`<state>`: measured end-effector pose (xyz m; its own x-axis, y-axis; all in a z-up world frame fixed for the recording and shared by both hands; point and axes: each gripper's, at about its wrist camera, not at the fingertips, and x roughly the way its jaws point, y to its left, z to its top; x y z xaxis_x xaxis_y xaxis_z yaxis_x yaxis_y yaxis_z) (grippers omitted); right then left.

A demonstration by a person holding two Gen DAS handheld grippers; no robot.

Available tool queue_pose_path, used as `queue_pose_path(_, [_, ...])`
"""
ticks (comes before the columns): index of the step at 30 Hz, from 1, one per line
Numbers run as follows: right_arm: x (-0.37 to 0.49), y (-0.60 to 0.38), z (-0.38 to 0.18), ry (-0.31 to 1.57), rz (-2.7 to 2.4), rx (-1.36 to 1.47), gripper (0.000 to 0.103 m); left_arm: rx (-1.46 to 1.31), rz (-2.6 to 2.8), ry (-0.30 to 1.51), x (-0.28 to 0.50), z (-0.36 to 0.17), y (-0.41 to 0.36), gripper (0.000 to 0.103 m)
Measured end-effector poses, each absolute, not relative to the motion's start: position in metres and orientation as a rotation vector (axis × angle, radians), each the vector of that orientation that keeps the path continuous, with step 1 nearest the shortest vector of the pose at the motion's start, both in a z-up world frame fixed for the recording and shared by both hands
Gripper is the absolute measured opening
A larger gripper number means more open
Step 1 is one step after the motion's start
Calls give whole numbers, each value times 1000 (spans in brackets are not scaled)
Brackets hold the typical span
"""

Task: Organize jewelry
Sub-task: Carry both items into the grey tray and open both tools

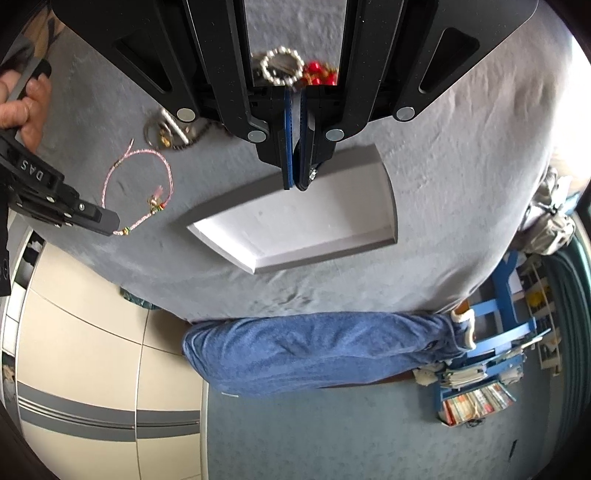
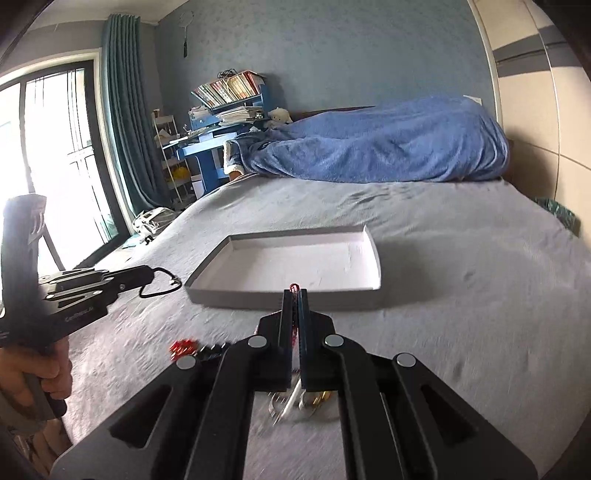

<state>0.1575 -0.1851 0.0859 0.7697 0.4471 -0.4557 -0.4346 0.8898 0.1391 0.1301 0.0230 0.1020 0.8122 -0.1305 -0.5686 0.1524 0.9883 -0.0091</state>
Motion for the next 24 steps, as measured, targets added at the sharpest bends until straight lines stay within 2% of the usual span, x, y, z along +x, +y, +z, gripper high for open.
queue_pose_path(10, [259,-173,90,558,466,39,2,-28,-196,619,201,99,36,4])
queue_pose_path(24, [341,-138,34,697,460,25,2,22,-167,726,270,43,50,4])
